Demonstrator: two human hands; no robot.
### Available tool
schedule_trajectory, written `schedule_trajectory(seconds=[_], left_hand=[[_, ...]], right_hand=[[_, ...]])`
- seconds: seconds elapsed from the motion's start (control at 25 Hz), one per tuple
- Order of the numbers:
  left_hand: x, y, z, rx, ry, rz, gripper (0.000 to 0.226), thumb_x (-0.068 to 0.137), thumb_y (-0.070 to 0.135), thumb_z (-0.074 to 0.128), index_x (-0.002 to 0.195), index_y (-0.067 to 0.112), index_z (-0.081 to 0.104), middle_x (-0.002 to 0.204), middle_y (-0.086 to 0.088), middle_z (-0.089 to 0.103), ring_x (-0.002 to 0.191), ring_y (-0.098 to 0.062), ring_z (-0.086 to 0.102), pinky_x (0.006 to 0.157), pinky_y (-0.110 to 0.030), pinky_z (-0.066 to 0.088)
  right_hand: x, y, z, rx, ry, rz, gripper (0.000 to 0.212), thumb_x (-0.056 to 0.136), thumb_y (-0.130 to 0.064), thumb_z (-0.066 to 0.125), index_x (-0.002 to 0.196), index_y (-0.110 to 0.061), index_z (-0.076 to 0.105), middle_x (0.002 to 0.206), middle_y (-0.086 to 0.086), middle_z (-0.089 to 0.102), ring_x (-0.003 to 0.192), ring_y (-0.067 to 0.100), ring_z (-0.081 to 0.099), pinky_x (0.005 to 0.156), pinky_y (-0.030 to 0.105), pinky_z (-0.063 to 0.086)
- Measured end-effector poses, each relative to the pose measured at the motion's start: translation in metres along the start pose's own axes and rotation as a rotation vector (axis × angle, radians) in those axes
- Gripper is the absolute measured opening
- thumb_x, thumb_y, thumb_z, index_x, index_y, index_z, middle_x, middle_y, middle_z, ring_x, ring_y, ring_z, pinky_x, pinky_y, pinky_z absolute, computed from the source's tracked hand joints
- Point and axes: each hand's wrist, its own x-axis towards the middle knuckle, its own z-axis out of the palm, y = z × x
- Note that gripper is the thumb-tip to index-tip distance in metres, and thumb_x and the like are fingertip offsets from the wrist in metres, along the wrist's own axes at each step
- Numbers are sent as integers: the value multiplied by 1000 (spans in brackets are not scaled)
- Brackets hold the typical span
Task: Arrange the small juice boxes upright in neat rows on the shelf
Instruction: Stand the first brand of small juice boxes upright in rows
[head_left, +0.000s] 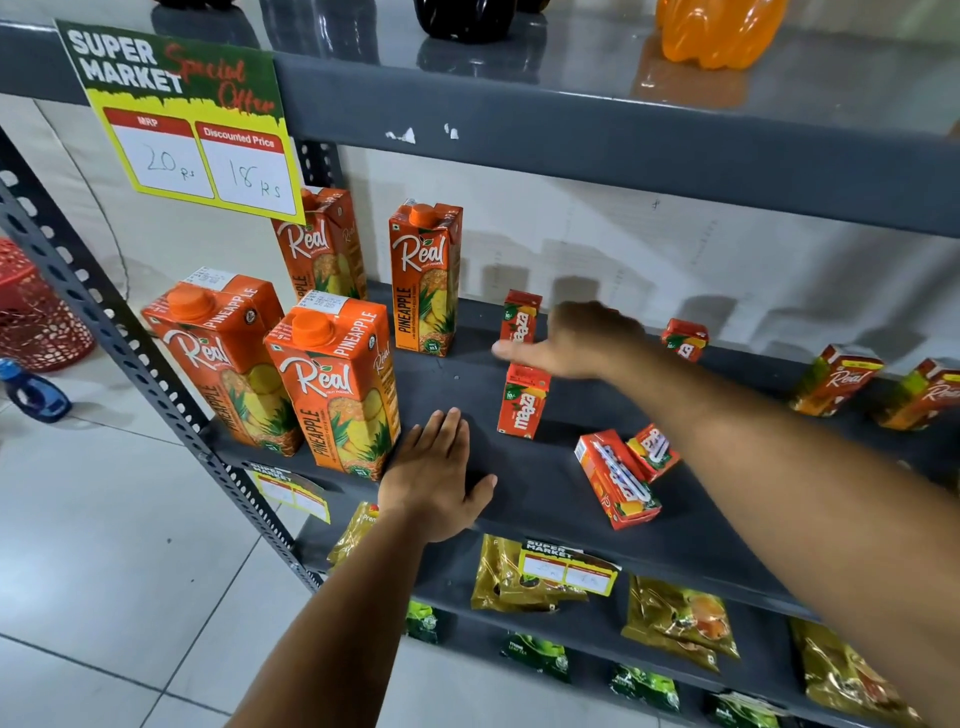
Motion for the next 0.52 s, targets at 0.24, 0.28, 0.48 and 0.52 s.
schedule_trajectory(seconds=[0.24, 0.28, 0.48, 0.52], left_hand=[[-1, 0, 1, -11, 4, 2, 88, 84, 66, 7, 151, 8, 6, 162, -8, 1, 148, -24, -2, 119, -40, 3], [-1, 0, 1, -16, 11, 1, 88, 84, 66, 8, 151, 8, 7, 162, -8, 2, 148, -24, -1, 119, -40, 4], [-1, 0, 3, -28, 25, 0, 87, 86, 66, 13, 151, 8, 8, 162, -8, 3, 148, -23, -1, 119, -39, 4], [-2, 0, 2, -30, 23, 0, 87, 86, 66, 13, 151, 8, 8, 162, -8, 3, 148, -23, -1, 119, -39, 4]], right_hand=[[-62, 62, 25, -96, -279, 115, 54, 70, -66, 68, 61, -15, 53, 54, 1, 62, 53, 17, 62, 65, 31, 52], [-75, 70, 42, -100, -290, 156, 56, 67, -71, 66, 65, -17, 54, 60, 1, 63, 59, 17, 63, 67, 32, 53], [-107, 85, 96, 41, -154, 318, 66, 63, -72, 68, 103, -21, 54, 103, 1, 62, 98, 25, 62, 71, 34, 46], [-108, 84, 99, 65, -111, 320, 61, 66, -67, 69, 104, -21, 55, 105, 2, 63, 100, 27, 63, 71, 33, 45]])
